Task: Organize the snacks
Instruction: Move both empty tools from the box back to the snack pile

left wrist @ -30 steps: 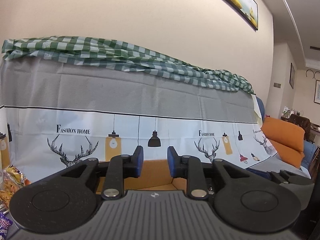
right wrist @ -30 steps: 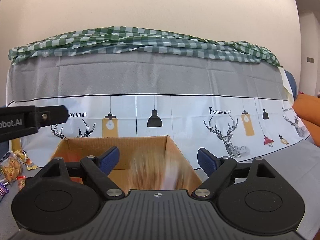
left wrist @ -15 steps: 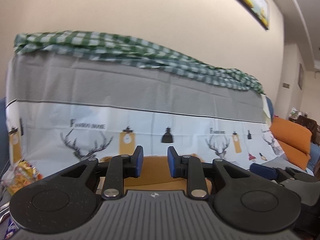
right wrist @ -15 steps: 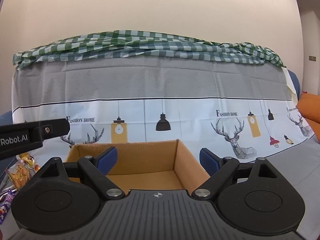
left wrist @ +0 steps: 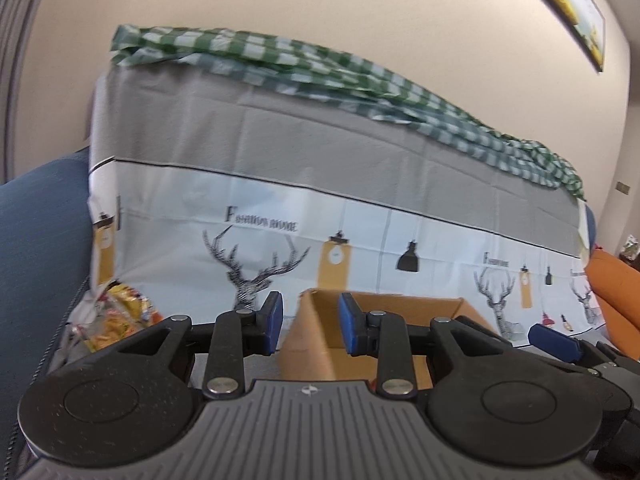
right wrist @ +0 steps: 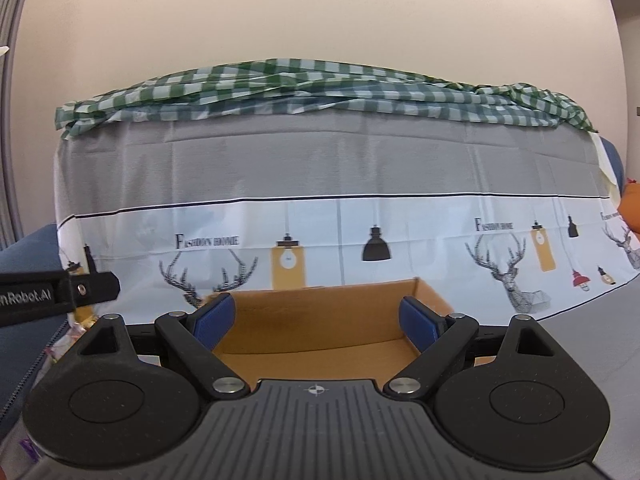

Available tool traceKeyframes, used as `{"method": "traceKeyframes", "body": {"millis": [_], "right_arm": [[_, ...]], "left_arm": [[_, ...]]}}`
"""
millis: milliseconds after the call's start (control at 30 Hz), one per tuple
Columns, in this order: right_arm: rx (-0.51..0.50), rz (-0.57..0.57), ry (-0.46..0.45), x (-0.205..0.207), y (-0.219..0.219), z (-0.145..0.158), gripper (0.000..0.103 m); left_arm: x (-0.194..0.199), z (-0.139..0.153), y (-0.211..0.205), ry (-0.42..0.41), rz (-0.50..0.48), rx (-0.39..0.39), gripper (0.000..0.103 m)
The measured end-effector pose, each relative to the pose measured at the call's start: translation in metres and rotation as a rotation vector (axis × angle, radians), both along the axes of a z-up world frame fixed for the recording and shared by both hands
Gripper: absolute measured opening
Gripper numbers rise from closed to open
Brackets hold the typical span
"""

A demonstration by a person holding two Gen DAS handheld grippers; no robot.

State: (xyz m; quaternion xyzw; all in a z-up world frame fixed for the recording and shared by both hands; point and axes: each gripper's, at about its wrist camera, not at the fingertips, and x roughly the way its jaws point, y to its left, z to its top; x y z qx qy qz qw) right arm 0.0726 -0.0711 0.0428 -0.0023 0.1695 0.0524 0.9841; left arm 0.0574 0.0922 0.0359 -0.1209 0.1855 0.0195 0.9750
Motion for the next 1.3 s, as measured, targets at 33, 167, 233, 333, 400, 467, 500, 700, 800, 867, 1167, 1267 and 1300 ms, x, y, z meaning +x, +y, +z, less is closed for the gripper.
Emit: {"method": "traceKeyframes", "body": {"millis": [33, 167, 233, 333, 400, 467, 500, 700, 800, 867, 1167, 1267, 1300], "right_arm": [[0.001, 0.004, 0.0, 0.0, 0.005, 0.0, 0.09], [0.012, 0.02, 0.006, -0.002, 0.024, -0.001, 0.09], [0.018, 0.026, 0.011, -0.003, 0.034, -0.001, 0.09], [0.025, 0.038, 0.012, -0.005, 0.047, -0.001, 0.089], [0.03, 0.053, 0.015, -0.006, 0.055, -0.001, 0.089], [0.026, 0.067, 0.014, -0.008, 0.063, -0.002, 0.088], [0.022, 0.074, 0.013, -0.009, 0.066, -0.003, 0.087], [0.025, 0.093, 0.02, -0.011, 0.079, -0.005, 0.082], [0.025, 0.11, 0.029, -0.012, 0.086, -0.007, 0.075], [0.028, 0.133, 0.041, -0.013, 0.092, -0.01, 0.067], [0.028, 0.258, 0.056, -0.02, 0.118, -0.019, 0.055], [0.011, 0.299, 0.078, -0.021, 0.13, -0.028, 0.055], [0.004, 0.31, 0.088, -0.02, 0.133, -0.032, 0.055]], "left_arm": [[-0.001, -0.001, 0.004, 0.01, 0.005, -0.003, 0.034], [-0.004, -0.003, 0.016, 0.032, 0.02, -0.003, 0.033], [-0.006, -0.003, 0.02, 0.041, 0.03, 0.006, 0.033], [-0.009, -0.005, 0.029, 0.054, 0.053, 0.019, 0.02], [-0.011, -0.007, 0.037, 0.064, 0.065, 0.013, 0.012], [-0.012, -0.009, 0.046, 0.077, 0.082, -0.002, 0.009], [-0.013, -0.01, 0.051, 0.082, 0.093, -0.011, 0.008], [-0.016, -0.017, 0.08, 0.131, 0.146, -0.079, 0.008], [-0.017, -0.02, 0.092, 0.152, 0.172, -0.078, 0.008], [-0.019, -0.02, 0.106, 0.162, 0.21, -0.06, 0.008], [-0.03, -0.047, 0.184, 0.335, 0.335, -0.226, 0.008], [-0.024, -0.062, 0.186, 0.416, 0.305, -0.277, 0.008], [-0.02, -0.067, 0.183, 0.444, 0.291, -0.276, 0.008]]}}
